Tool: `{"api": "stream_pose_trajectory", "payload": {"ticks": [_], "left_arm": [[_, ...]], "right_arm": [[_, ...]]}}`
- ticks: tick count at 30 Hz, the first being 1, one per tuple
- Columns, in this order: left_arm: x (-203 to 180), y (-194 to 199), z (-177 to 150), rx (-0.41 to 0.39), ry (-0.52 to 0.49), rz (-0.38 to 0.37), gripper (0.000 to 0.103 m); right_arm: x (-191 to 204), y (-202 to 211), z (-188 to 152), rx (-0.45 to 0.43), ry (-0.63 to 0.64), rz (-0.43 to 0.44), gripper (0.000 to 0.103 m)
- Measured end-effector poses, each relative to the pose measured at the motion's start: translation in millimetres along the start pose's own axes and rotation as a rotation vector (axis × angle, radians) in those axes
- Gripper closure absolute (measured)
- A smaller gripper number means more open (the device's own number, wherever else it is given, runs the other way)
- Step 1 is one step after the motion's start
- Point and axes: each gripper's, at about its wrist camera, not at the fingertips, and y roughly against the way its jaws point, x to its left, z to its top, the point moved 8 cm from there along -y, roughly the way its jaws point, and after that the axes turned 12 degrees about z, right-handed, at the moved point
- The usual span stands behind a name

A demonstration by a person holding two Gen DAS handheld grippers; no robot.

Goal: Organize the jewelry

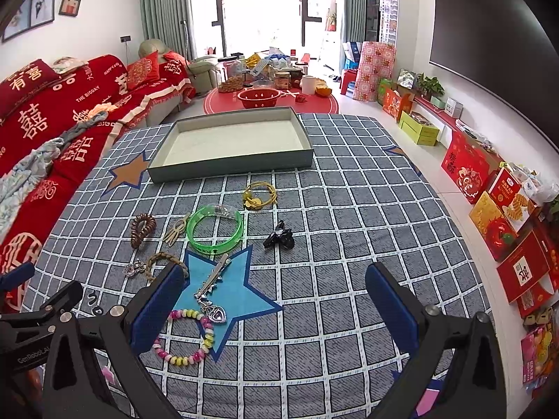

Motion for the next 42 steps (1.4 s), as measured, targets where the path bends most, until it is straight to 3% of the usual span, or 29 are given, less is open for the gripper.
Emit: {"api": "stream_pose_trajectory", "payload": {"ticks": [42], "left_arm": [[-9.0,0.6,-7.3,0.009,-0.029,-0.002,0.000]], "right_arm": [[1.3,-8.5,-3.8,0.003,-0.005,0.000,0.000]]}}
